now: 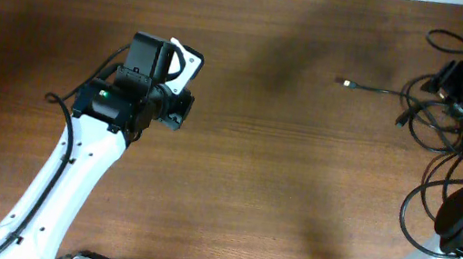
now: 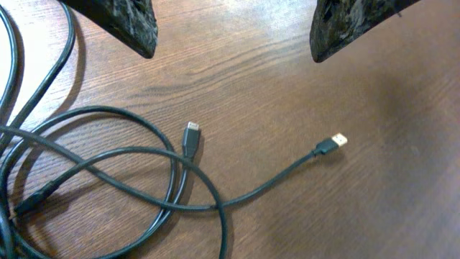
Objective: Untangle cables
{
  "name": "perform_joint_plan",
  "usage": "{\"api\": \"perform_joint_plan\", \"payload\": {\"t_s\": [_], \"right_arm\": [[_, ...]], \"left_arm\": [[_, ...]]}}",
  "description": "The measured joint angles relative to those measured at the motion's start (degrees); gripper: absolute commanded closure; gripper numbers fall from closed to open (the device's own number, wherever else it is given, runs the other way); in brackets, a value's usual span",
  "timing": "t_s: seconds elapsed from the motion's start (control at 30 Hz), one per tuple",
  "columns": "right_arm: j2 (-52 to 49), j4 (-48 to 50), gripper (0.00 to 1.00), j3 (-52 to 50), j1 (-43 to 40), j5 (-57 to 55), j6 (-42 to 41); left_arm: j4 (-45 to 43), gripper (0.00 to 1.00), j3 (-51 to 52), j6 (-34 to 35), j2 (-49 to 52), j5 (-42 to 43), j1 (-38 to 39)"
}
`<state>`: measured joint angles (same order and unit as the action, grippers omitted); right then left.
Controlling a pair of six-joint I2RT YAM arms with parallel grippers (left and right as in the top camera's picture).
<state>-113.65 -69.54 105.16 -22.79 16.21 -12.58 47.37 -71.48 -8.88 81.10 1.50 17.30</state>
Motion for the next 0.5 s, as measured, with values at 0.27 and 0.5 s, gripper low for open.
{"api": "perform_joint_plan", "payload": {"t_s": [0.27,0.5], "right_arm": [[0.0,-1.4,0.32,0.0,5.2,0.0,1.0],[0.0,-1.4,0.31,0.0,14.8,-2.6,1.1]], "left_arm": [[0.0,0.8,0.0,0.2,0.0,0.0,0.0],[0.0,0.77,0.0,0.2,0.0,0.0,0.0]]}}
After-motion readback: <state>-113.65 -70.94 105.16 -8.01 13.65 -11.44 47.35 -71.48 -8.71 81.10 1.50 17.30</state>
